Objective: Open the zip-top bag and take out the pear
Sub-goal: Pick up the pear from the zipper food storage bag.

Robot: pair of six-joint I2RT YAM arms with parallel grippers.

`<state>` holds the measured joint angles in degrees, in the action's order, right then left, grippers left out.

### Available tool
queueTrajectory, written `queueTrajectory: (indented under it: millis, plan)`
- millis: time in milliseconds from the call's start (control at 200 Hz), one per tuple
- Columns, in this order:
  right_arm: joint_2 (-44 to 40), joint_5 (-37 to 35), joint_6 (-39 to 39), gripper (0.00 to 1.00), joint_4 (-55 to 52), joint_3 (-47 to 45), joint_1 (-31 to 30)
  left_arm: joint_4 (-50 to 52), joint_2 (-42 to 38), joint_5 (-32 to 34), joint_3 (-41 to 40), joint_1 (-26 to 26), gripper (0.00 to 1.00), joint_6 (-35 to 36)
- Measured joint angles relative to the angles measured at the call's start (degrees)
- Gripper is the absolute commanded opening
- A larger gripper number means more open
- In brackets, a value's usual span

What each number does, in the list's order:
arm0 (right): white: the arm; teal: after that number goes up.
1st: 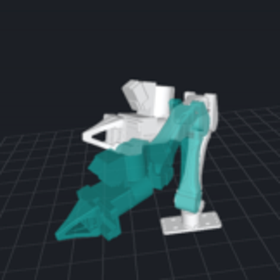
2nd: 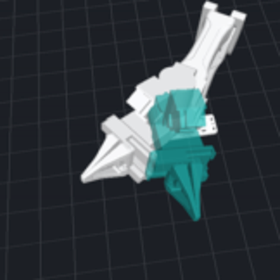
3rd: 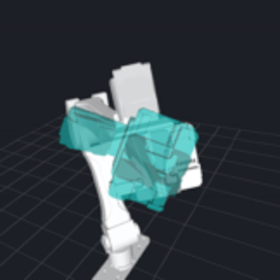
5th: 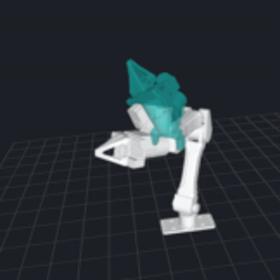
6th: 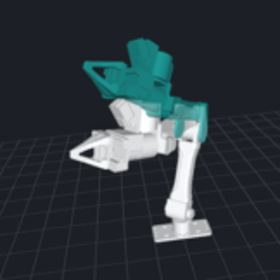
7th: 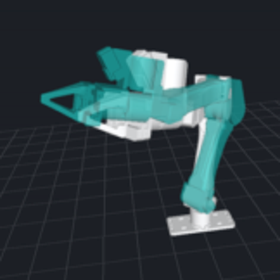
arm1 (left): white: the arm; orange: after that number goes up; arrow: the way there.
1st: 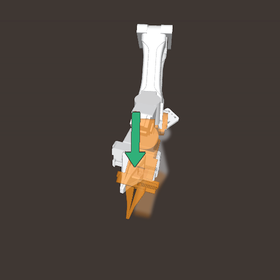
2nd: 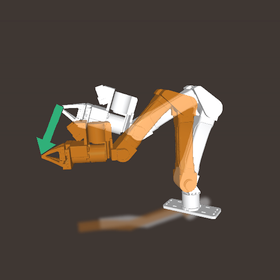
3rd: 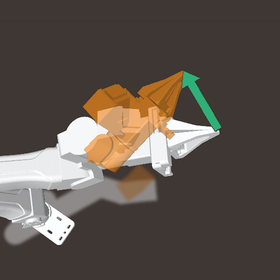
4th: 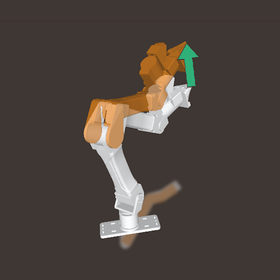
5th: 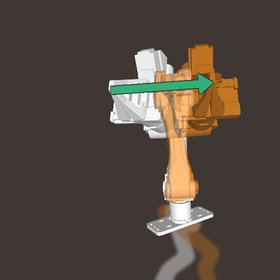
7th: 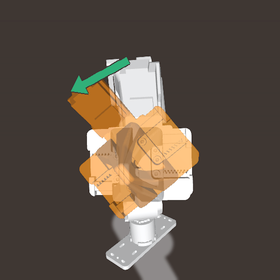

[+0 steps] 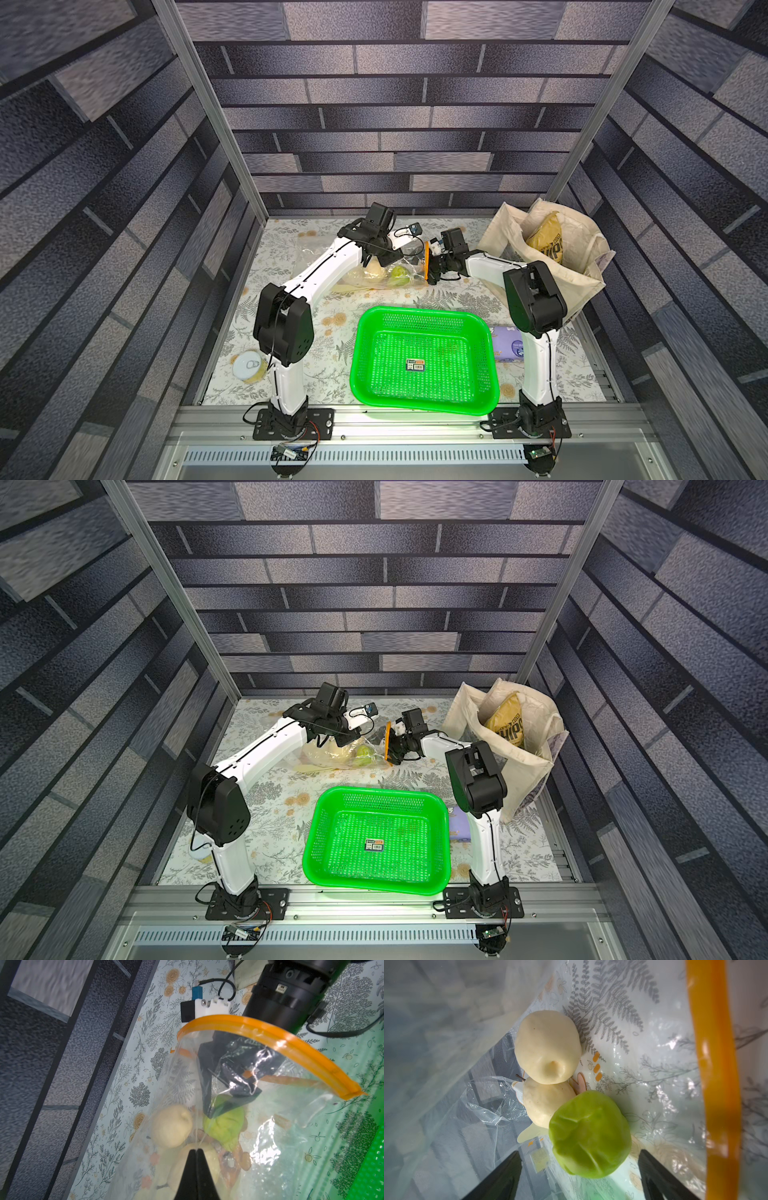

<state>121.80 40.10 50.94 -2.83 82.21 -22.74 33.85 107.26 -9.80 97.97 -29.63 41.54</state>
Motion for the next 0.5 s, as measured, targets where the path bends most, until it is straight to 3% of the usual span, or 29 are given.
queueTrajectory:
  millis: [225,501]
  plan:
    - [0.9,-0.02,-2.23,0.89,-2.78,2.14,-0.9,0.02,0.0,0.02,0.0,-0.39,0.0,-0.02]
    - [1.44,-1.53,-11.5,0.9,-11.93,4.98,-2.16,0.04,0.04,0.04,0.37,-0.39,0.0,-0.13]
